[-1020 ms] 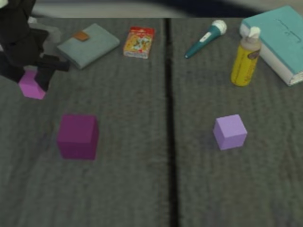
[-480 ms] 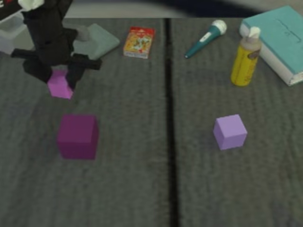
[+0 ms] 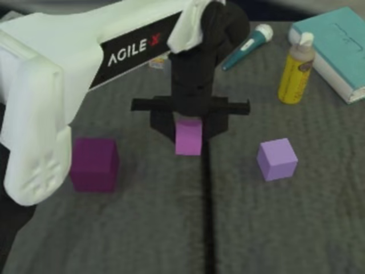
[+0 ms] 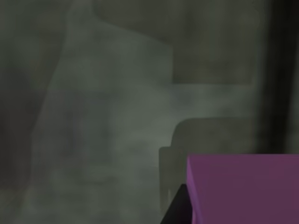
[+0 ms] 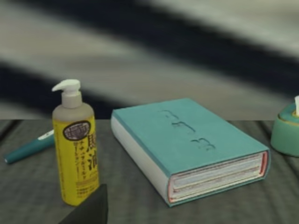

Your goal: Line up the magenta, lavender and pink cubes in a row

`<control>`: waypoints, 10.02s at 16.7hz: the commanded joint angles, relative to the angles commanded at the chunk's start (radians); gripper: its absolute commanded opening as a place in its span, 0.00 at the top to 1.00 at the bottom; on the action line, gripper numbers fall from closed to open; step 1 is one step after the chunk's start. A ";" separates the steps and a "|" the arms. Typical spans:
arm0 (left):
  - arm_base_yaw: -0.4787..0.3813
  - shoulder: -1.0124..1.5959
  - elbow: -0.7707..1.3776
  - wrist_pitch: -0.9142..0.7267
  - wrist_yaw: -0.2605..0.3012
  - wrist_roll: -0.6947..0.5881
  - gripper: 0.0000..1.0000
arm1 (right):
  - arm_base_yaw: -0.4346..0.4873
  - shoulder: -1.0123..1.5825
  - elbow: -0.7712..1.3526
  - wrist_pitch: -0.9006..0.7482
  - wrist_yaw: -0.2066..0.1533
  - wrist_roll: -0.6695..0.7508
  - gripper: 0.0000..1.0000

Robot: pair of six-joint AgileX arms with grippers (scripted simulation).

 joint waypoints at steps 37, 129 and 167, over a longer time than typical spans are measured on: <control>-0.320 0.035 -0.148 0.216 -0.015 -0.383 0.17 | 0.000 0.000 0.000 0.000 0.000 0.000 0.00; 0.714 -2.323 -2.048 1.313 0.010 0.620 0.00 | 0.446 2.179 1.464 -0.856 0.003 0.225 1.00; 0.714 -2.323 -2.048 1.313 0.010 0.620 0.00 | 0.858 1.986 1.592 -1.159 0.019 0.868 1.00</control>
